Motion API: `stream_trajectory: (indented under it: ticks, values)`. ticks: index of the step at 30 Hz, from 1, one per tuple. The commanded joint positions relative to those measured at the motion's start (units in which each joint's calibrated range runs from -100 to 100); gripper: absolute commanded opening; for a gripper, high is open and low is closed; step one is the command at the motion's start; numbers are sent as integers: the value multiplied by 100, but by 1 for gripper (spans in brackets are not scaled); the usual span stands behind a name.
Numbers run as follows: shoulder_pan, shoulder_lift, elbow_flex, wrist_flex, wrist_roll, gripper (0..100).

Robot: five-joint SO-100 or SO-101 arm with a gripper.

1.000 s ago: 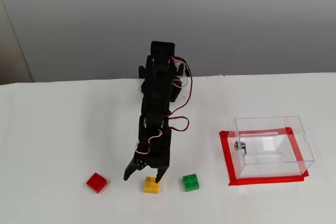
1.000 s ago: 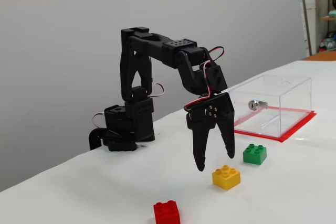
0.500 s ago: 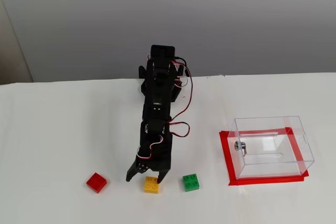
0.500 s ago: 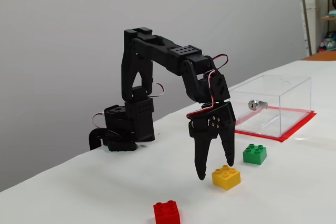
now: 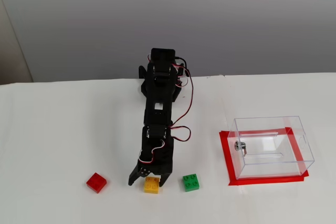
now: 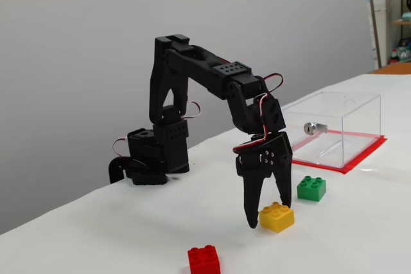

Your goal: Pick the yellow lego brick and place it into the transparent box

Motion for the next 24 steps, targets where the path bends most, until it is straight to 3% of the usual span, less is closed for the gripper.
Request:
stream_trajectory:
  ticks: [1,8,15,24]
  values:
    - [-50,-53,-163,-40,-22,36]
    - [-36,-53,-154,-40,-22,34]
    - [-13,-70,-145,-40,-11,16]
    - [-13,-130,-145,-14,-11,16]
